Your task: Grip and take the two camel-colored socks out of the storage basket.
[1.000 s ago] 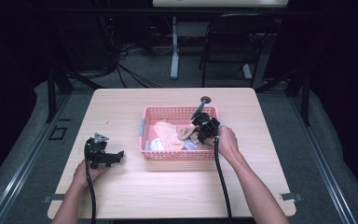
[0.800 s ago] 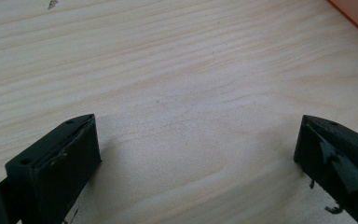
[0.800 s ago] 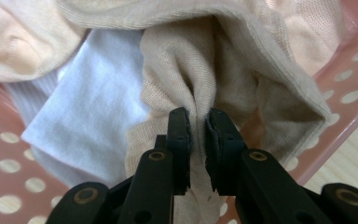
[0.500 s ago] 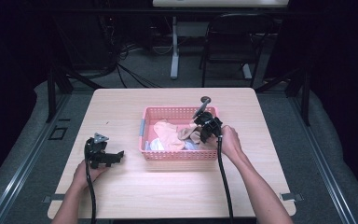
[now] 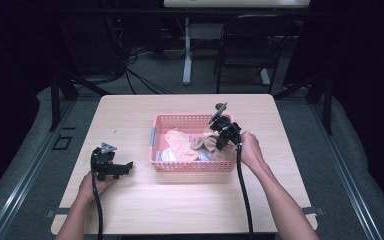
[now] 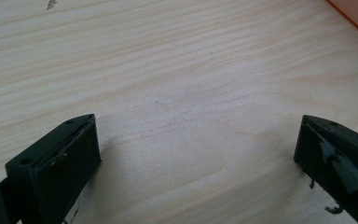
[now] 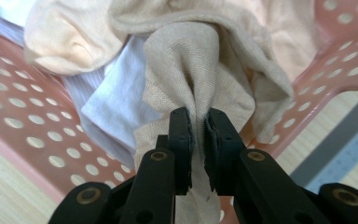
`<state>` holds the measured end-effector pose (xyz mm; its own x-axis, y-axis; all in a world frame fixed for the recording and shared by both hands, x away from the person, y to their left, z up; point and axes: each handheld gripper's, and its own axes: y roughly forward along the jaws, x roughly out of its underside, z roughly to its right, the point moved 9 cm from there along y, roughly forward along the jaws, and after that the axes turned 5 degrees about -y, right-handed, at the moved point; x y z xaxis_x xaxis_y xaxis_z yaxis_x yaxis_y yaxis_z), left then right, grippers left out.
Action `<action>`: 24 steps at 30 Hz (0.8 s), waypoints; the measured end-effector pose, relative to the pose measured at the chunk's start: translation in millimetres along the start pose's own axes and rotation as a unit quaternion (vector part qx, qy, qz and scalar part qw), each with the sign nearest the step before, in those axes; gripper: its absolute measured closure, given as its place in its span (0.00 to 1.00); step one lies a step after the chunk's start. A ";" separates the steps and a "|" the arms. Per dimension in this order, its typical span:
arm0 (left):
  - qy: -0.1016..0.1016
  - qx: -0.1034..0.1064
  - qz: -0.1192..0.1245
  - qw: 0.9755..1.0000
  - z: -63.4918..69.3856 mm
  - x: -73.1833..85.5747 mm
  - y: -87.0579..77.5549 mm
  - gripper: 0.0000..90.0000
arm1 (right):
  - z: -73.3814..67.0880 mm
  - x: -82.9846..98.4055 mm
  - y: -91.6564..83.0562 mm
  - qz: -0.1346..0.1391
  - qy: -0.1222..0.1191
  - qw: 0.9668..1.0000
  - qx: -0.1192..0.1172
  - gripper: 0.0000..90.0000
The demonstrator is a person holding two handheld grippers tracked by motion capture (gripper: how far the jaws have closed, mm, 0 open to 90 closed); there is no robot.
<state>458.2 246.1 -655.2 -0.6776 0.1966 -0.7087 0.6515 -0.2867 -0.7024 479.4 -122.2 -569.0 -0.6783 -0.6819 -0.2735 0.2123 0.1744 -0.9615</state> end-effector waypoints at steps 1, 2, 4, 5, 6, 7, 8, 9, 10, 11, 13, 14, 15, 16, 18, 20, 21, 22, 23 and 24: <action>0.000 0.000 0.000 1.000 0.0 0.0 0.0 0.00 | 0.0 0.0 0.0 0.000 0.000 1.000 0.000 0.90; 0.000 0.000 0.000 1.000 0.0 0.0 0.0 0.00 | 0.4 -1.1 -6.0 0.002 -0.004 1.000 0.003 0.90; 0.000 0.000 0.000 1.000 0.0 0.0 0.0 0.00 | 1.0 -2.0 -9.8 0.003 -0.006 1.000 0.004 0.90; 0.000 0.000 0.000 1.000 0.0 0.0 0.0 0.00 | 1.0 -2.8 -12.0 0.004 -0.007 1.000 0.004 0.90; 0.000 0.000 0.000 1.000 0.0 0.0 0.0 0.00 | 0.9 -3.8 -13.9 0.007 -0.007 1.000 0.004 0.90; 0.000 0.000 0.000 1.000 0.0 0.0 0.0 0.00 | 0.9 -3.8 -13.9 0.007 -0.007 1.000 0.004 0.90; 0.000 0.000 0.000 1.000 0.0 0.0 0.0 0.00 | 0.2 -6.8 -17.6 0.017 -0.005 1.000 0.005 0.90; 0.000 0.000 0.000 1.000 0.0 0.0 0.0 0.00 | 0.0 -7.6 -18.9 0.019 -0.005 1.000 0.005 0.90; 0.000 0.000 0.000 1.000 0.0 0.0 0.0 0.00 | 0.1 -8.1 -21.1 0.018 -0.008 1.000 0.005 0.90; 0.000 0.000 0.000 1.000 0.0 0.0 0.0 0.00 | -1.0 -9.7 -22.2 0.025 -0.004 1.000 0.004 0.90; 0.000 0.000 0.000 1.000 0.0 0.0 0.0 0.00 | -1.5 -10.9 -26.6 0.023 -0.009 1.000 0.000 0.90; 0.000 0.000 0.000 1.000 0.0 0.0 0.0 0.00 | -2.0 -11.9 -28.7 0.025 -0.009 1.000 0.001 0.90; 0.000 0.000 0.000 1.000 0.0 0.0 0.0 0.00 | -1.9 -12.3 -31.2 0.023 -0.015 1.000 0.002 0.90; 0.000 0.000 0.000 1.000 0.0 0.0 0.0 0.00 | -2.4 -13.4 -33.2 0.026 -0.014 1.000 0.004 0.90; 0.000 0.000 0.000 1.000 0.0 0.0 0.0 0.00 | -3.2 -15.6 -37.7 0.030 -0.017 0.999 0.005 0.90; 0.000 0.000 0.000 1.000 0.0 0.0 0.0 0.00 | -3.6 -16.1 -39.5 0.029 -0.017 0.999 0.005 0.90; 0.000 0.000 0.000 1.000 0.0 0.0 0.0 0.00 | -3.0 -16.5 -42.2 0.027 -0.022 0.999 0.007 0.90; 0.000 0.000 0.000 1.000 0.0 0.0 0.0 0.00 | -3.4 -17.1 -45.1 0.026 -0.022 0.999 0.007 0.90; 0.000 0.000 0.000 1.000 0.0 0.0 0.0 0.00 | -3.4 -18.1 -47.9 0.027 -0.022 0.999 0.007 0.90; 0.000 0.000 0.000 1.000 0.0 0.0 0.0 0.00 | -3.1 -19.0 -49.2 0.031 -0.023 0.999 0.010 0.90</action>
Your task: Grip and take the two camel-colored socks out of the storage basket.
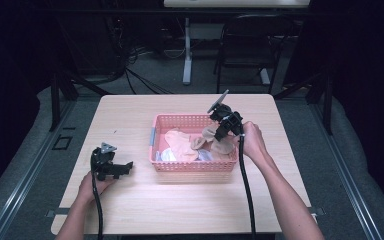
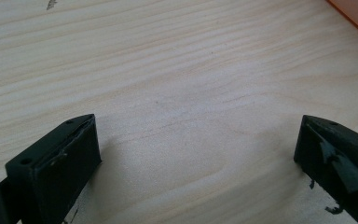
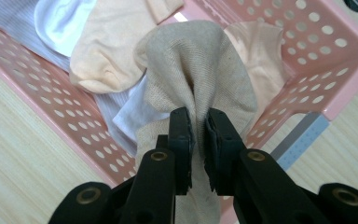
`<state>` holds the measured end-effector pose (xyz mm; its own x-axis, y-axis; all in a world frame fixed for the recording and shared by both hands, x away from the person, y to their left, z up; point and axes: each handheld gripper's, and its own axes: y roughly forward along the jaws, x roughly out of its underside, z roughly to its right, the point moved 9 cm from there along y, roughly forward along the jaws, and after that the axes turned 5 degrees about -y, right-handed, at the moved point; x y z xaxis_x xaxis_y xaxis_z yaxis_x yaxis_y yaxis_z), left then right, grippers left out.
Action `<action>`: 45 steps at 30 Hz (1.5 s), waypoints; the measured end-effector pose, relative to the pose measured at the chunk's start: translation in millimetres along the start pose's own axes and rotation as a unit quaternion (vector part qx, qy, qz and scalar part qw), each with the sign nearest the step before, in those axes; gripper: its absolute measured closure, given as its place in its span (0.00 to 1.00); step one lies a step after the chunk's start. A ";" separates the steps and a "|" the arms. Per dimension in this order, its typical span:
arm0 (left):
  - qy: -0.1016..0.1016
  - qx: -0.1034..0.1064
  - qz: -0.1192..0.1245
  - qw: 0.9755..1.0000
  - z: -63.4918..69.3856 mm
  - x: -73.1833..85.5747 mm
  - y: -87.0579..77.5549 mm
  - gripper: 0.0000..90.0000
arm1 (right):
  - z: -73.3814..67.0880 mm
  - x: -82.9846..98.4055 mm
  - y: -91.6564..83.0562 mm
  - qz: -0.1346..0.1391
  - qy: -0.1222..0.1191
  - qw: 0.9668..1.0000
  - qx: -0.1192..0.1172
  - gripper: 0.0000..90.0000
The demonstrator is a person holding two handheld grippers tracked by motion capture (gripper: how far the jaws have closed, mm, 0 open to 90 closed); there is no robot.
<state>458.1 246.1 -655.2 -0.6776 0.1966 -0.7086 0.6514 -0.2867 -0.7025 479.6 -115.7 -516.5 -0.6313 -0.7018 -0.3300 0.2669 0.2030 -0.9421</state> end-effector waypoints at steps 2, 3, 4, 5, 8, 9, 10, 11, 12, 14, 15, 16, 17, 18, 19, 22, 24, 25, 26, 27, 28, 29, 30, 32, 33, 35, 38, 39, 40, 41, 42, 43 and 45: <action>0.000 0.000 0.000 1.000 0.0 0.0 0.0 0.00 | -0.6 -1.4 -3.6 0.002 0.000 1.000 -0.002 0.90; 0.000 0.000 0.000 1.000 0.0 0.0 0.0 0.00 | -1.0 -2.1 -5.1 0.004 0.000 1.000 -0.003 0.90; 0.001 0.000 0.000 1.000 0.0 -0.1 0.0 0.00 | -1.5 -3.0 -7.9 0.004 -0.002 1.000 -0.003 0.90; 0.001 0.000 0.000 1.000 -0.1 -0.1 0.0 0.00 | -1.7 -3.6 -9.7 0.006 -0.002 1.000 -0.005 0.90; 0.001 0.000 0.000 1.000 -0.1 -0.1 0.0 0.00 | -2.3 -5.4 -16.2 0.011 -0.002 1.000 -0.005 0.90; 0.001 0.000 0.000 1.000 -0.1 -0.1 0.0 0.00 | -2.5 -5.9 -18.8 0.012 -0.002 1.000 -0.005 0.90; 0.001 0.000 0.000 1.000 0.0 -0.1 0.0 0.00 | -2.9 -6.2 -21.1 0.012 -0.003 1.000 -0.006 0.90; 0.001 0.000 0.000 1.000 -0.1 -0.1 0.0 0.00 | -2.9 -6.9 -23.3 0.014 -0.005 1.000 -0.006 0.90; 0.001 0.000 0.000 1.000 -0.1 -0.1 0.0 0.00 | -3.1 -7.5 -25.2 0.016 -0.005 1.000 -0.008 0.90; 0.001 0.000 0.000 1.000 0.0 -0.1 0.1 0.00 | -2.8 -8.4 -28.9 0.015 -0.006 1.000 -0.006 0.90; 0.001 0.000 -0.001 1.000 0.0 0.0 0.0 0.00 | -2.7 -8.7 -30.7 0.015 -0.007 1.000 -0.006 0.90; 0.001 0.000 -0.001 1.000 0.0 0.0 0.0 0.00 | -3.0 -9.2 -32.5 0.015 -0.007 1.000 -0.006 0.90; 0.001 0.000 -0.001 1.000 0.0 0.0 0.0 0.00 | -3.0 -9.8 -34.1 0.015 -0.008 1.000 -0.005 0.90; 0.001 0.000 0.000 1.000 0.0 0.0 0.0 0.00 | -3.1 -10.4 -35.9 0.015 -0.009 1.000 -0.004 0.90; 0.001 0.000 0.000 1.000 0.0 0.0 0.0 0.00 | -3.5 -11.0 -37.7 0.015 -0.009 1.000 -0.005 0.90; 0.001 0.000 0.000 1.000 0.1 0.0 0.0 0.00 | -4.2 -12.2 -43.4 0.011 -0.016 1.000 -0.001 0.90; 0.001 0.000 -0.001 1.000 0.0 0.0 0.0 0.00 | -4.9 -13.4 -47.0 0.012 -0.016 1.000 -0.001 0.90; 0.001 0.000 -0.001 1.000 0.0 0.0 0.0 0.00 | -4.9 -13.4 -47.0 0.012 -0.016 1.000 -0.001 0.90; 0.001 0.000 0.000 1.000 0.1 0.0 0.0 0.00 | -4.5 -15.0 -52.2 0.015 -0.015 1.000 -0.004 0.90; 0.001 0.000 0.000 1.000 0.0 0.0 0.0 0.00 | -4.5 -15.6 -53.9 0.017 -0.014 1.000 -0.004 0.90; 0.001 0.000 0.000 1.000 0.1 0.0 0.0 0.00 | -3.3 -15.4 -56.8 0.014 -0.017 1.000 0.000 0.90; 0.001 0.000 0.000 1.000 0.1 0.0 0.0 0.00 | -3.3 -15.4 -56.8 0.014 -0.017 1.000 0.000 0.90; 0.001 0.000 0.000 1.000 0.1 0.0 0.0 0.00 | -2.9 -16.4 -61.9 0.020 -0.017 1.000 -0.001 0.90; 0.001 0.000 0.000 1.000 0.1 0.0 0.0 0.00 | -2.3 -16.6 -65.5 0.023 -0.015 1.000 -0.002 0.90; 0.001 0.000 0.000 1.000 0.1 0.0 0.0 0.00 | -1.0 -15.9 -67.8 0.020 -0.017 1.000 0.000 0.90; 0.001 0.000 0.000 1.000 0.1 0.0 0.0 0.00 | 0.7 -14.7 -70.8 0.022 -0.017 1.000 0.002 0.90; 0.001 0.000 0.000 1.000 0.1 0.0 0.0 0.00 | 3.3 -11.9 -73.8 0.022 -0.015 1.000 0.003 0.90; 0.001 0.000 0.000 1.000 0.1 0.0 0.0 0.00 | 3.7 -10.9 -74.8 0.024 -0.013 1.000 0.000 0.90; 0.001 0.000 0.000 1.000 0.1 0.0 0.0 0.00 | 5.3 -9.5 -75.8 0.025 -0.012 1.000 0.001 0.90; 0.001 0.000 0.000 1.000 0.1 0.0 0.0 0.00 | 6.9 -8.1 -76.9 0.026 -0.009 1.000 0.001 0.90; 0.001 0.000 0.000 1.000 0.1 0.0 0.0 0.00 | 8.7 -6.2 -78.2 0.025 -0.007 1.000 0.001 0.90; 0.001 0.000 0.000 1.000 0.1 0.0 0.0 0.00 | 10.6 -4.4 -79.6 0.025 -0.006 1.000 0.001 0.90; 0.001 0.000 0.000 1.000 0.1 0.0 0.0 0.00 | 14.5 -0.7 -82.5 0.028 -0.001 1.000 0.002 0.90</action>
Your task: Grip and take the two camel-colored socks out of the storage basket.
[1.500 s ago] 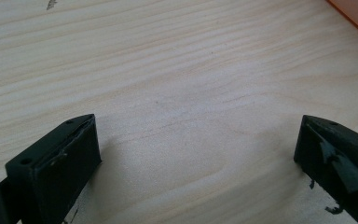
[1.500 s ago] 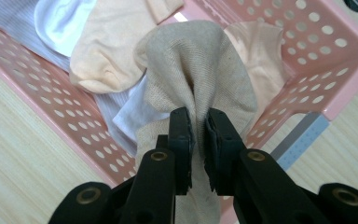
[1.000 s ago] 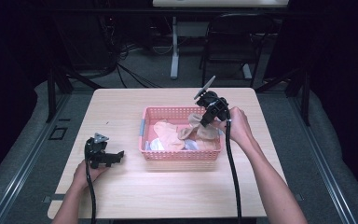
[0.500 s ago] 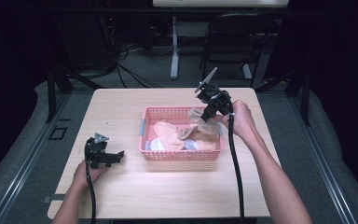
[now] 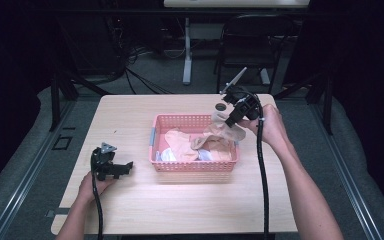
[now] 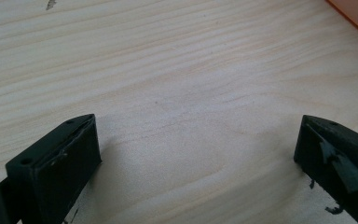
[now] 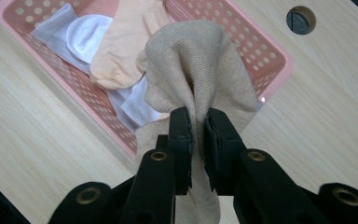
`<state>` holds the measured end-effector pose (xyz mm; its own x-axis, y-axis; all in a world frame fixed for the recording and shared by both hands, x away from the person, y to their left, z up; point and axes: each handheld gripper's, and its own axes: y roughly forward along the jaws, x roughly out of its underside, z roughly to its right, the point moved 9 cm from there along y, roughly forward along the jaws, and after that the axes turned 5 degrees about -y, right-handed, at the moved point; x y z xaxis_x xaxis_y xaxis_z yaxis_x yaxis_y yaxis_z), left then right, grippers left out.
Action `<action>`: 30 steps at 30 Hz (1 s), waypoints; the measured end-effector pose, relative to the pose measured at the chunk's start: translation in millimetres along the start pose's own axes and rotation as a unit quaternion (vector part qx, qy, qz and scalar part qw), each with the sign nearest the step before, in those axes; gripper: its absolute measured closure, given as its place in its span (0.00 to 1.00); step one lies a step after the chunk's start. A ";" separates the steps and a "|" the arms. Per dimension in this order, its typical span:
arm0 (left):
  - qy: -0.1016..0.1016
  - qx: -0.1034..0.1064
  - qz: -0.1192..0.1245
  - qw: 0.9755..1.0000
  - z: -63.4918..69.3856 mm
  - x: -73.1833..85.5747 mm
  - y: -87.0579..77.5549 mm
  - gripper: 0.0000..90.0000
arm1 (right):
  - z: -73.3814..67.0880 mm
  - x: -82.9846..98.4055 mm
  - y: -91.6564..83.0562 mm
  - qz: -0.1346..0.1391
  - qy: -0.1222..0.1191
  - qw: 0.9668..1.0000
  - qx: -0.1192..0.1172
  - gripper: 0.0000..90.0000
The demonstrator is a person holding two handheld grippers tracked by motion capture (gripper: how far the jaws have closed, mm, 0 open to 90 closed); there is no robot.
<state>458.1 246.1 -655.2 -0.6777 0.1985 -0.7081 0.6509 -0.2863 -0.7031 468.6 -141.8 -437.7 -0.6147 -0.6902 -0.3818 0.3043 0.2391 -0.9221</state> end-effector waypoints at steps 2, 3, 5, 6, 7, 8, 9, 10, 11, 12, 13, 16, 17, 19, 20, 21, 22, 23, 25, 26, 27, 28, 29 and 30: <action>0.000 0.000 0.000 1.000 0.0 0.0 0.0 0.00 | 4.2 4.5 -4.3 0.004 0.004 1.000 -0.002 0.90; 0.000 0.000 0.000 1.000 0.0 0.0 0.0 0.00 | 4.2 4.5 -4.3 0.004 0.004 1.000 -0.002 0.90; 0.000 0.000 0.000 1.000 0.0 0.0 0.0 0.00 | 10.1 11.3 -9.4 0.005 0.008 1.000 -0.004 0.90; 0.000 0.000 0.000 1.000 0.0 0.0 0.0 0.00 | 14.7 16.5 -12.2 0.006 0.013 1.000 -0.003 0.90; 0.000 0.000 0.000 1.000 0.0 0.0 0.0 0.00 | 17.2 19.7 -13.5 0.004 0.015 1.000 -0.002 0.90; 0.000 0.000 0.000 1.000 0.0 0.0 0.0 0.00 | 17.2 19.7 -13.5 0.004 0.015 1.000 -0.002 0.90; 0.000 0.000 0.000 1.000 0.0 0.0 0.0 0.00 | 22.2 25.8 -15.4 0.002 0.018 1.000 0.001 0.90; 0.000 0.000 0.000 1.000 0.0 0.0 0.0 0.00 | 22.2 25.8 -15.4 0.002 0.018 1.000 0.001 0.90; 0.000 0.000 0.000 1.000 0.0 0.0 0.0 0.00 | 26.1 31.2 -16.6 0.003 0.025 1.000 0.004 0.90; 0.000 0.000 0.000 1.000 0.0 0.0 0.0 0.00 | 28.2 34.2 -17.5 0.003 0.026 1.000 0.005 0.90; 0.000 0.000 0.000 1.000 0.0 0.0 0.0 0.00 | 30.0 37.1 -18.6 0.002 0.028 1.000 0.004 0.90; 0.000 0.000 0.000 1.000 0.0 0.0 0.0 0.00 | 33.2 43.1 -19.5 0.000 0.033 0.999 0.004 0.90; 0.000 0.000 0.000 1.000 0.0 0.0 0.0 0.00 | 36.7 49.2 -19.7 -0.003 0.035 0.999 0.008 0.90; 0.000 0.000 0.000 1.000 0.0 0.0 0.0 0.00 | 40.0 54.9 -19.9 -0.005 0.038 0.999 0.009 0.90; 0.000 0.000 0.000 1.000 0.0 0.0 0.0 0.00 | 41.9 57.6 -20.2 -0.004 0.039 0.999 0.010 0.90; 0.000 0.000 0.000 1.000 0.0 0.0 0.0 0.00 | 43.9 60.9 -20.9 -0.008 0.039 0.999 0.010 0.90; 0.000 0.000 0.000 1.000 0.0 0.0 0.0 0.00 | 45.0 62.8 -20.5 -0.002 0.046 0.999 0.011 0.90; 0.000 0.000 0.000 1.000 0.0 0.0 0.0 0.00 | 46.8 65.4 -20.9 -0.001 0.047 0.999 0.009 0.90; 0.000 0.000 0.000 1.000 0.0 0.0 0.0 0.00 | 50.3 70.7 -21.0 0.003 0.058 0.998 0.013 0.90; 0.000 0.000 0.000 1.000 0.0 0.0 0.0 0.00 | 52.0 73.6 -20.7 0.003 0.061 0.998 0.014 0.90; 0.000 0.000 0.000 1.000 0.0 0.0 0.0 0.00 | 53.8 77.0 -20.4 0.002 0.064 0.998 0.015 0.90; 0.000 0.000 0.000 1.000 0.0 0.0 0.0 0.00 | 55.2 80.3 -19.5 0.001 0.068 0.998 0.016 0.90; 0.000 0.000 0.000 1.000 0.0 0.0 0.0 0.00 | 55.2 80.3 -19.5 0.001 0.068 0.998 0.016 0.90; 0.000 0.000 0.000 1.000 0.0 0.0 0.0 0.00 | 56.9 83.5 -18.6 0.000 0.070 0.997 0.016 0.90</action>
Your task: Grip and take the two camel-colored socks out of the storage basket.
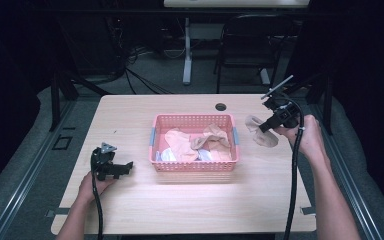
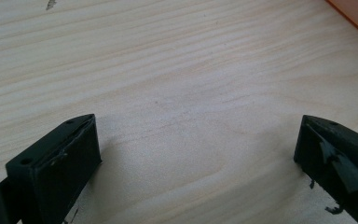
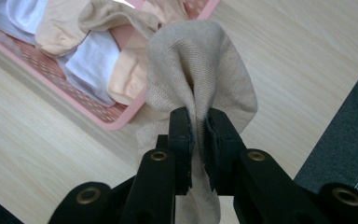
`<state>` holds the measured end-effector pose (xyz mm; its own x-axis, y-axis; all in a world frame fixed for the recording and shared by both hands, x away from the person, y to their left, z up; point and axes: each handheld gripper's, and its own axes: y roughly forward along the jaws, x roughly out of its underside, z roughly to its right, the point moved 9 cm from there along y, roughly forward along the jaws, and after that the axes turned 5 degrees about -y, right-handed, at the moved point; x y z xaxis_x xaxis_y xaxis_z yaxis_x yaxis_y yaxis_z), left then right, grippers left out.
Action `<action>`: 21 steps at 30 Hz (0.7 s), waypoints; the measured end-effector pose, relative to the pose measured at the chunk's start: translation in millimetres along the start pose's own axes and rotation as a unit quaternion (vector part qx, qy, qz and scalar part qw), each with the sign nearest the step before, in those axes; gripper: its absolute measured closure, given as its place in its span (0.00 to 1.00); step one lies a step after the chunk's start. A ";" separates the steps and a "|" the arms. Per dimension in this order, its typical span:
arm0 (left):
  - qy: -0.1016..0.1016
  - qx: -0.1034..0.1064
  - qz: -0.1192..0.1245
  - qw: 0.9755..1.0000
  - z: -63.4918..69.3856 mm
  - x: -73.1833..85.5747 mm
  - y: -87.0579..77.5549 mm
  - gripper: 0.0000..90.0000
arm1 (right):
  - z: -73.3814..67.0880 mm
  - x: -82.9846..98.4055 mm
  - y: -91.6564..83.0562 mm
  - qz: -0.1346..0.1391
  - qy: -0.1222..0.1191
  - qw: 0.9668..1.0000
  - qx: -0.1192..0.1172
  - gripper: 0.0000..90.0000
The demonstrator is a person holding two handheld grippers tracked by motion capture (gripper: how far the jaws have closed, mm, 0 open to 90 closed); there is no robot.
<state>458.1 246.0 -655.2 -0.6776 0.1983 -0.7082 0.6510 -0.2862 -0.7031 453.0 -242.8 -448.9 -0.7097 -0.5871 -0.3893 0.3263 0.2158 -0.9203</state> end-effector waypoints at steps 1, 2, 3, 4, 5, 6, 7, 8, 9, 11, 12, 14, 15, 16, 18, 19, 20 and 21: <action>0.000 0.000 0.000 1.000 0.0 0.0 0.0 0.00 | 1.7 3.7 1.3 0.001 0.007 1.000 -0.003 0.90; 0.000 0.000 0.000 1.000 0.0 0.0 0.0 0.00 | 3.1 6.4 2.9 0.004 0.011 1.000 -0.003 0.90; 0.000 0.000 0.000 1.000 0.0 0.0 0.0 0.00 | 5.3 9.6 4.6 0.002 0.014 1.000 -0.001 0.90; 0.000 0.000 0.000 1.000 0.0 0.0 0.0 0.00 | 8.8 15.1 8.8 0.007 0.025 1.000 0.001 0.90; 0.000 0.000 0.000 1.000 0.0 0.0 0.0 0.00 | 10.2 17.9 10.4 0.006 0.026 1.000 0.000 0.90; 0.000 0.000 0.000 1.000 0.0 0.0 0.0 0.00 | 12.2 21.5 13.0 0.003 0.027 1.000 0.002 0.90; 0.000 0.000 0.000 1.000 0.0 0.0 0.0 0.00 | 13.5 24.7 16.6 0.001 0.031 1.000 0.003 0.90; 0.000 0.000 0.000 1.000 0.0 0.0 0.0 0.00 | 13.5 24.7 16.6 0.001 0.031 1.000 0.003 0.90; 0.000 0.000 0.000 1.000 0.0 0.0 0.0 0.00 | 15.7 29.9 24.9 -0.002 0.036 0.999 0.005 0.90; 0.000 0.000 0.000 1.000 0.0 0.0 0.0 0.00 | 20.6 35.4 33.9 -0.011 0.041 0.999 0.013 0.90; 0.000 0.000 0.000 1.000 0.0 0.0 0.0 0.00 | 20.6 35.4 33.9 -0.011 0.041 0.999 0.013 0.90; 0.000 0.000 0.000 1.000 0.0 0.0 0.0 0.00 | 24.8 40.1 38.5 -0.023 0.043 0.999 0.024 0.90; 0.000 0.000 0.000 1.000 0.0 0.0 0.0 0.00 | 26.9 43.3 42.6 -0.028 0.048 0.998 0.022 0.90; 0.000 0.000 0.000 1.000 0.0 0.0 0.0 0.00 | 26.9 43.3 42.6 -0.028 0.048 0.998 0.022 0.90; 0.000 0.000 0.000 1.000 0.0 0.0 0.0 0.00 | 30.2 45.4 46.5 -0.030 0.053 0.998 0.024 0.90; 0.000 0.000 0.000 1.000 0.0 0.0 0.0 0.00 | 32.9 46.2 48.6 -0.030 0.055 0.998 0.023 0.90; 0.000 0.000 0.000 1.000 0.0 0.0 0.0 0.00 | 32.9 46.2 48.6 -0.030 0.055 0.998 0.023 0.90; 0.000 0.000 0.000 1.000 0.0 0.0 0.0 0.00 | 34.7 47.1 51.6 -0.032 0.058 0.998 0.022 0.90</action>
<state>458.1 246.0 -655.2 -0.6774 0.1982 -0.7084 0.6512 -0.2863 -0.7029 458.0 -286.3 -513.4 -0.7969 -0.5039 -0.3333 0.3024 0.1450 -0.9421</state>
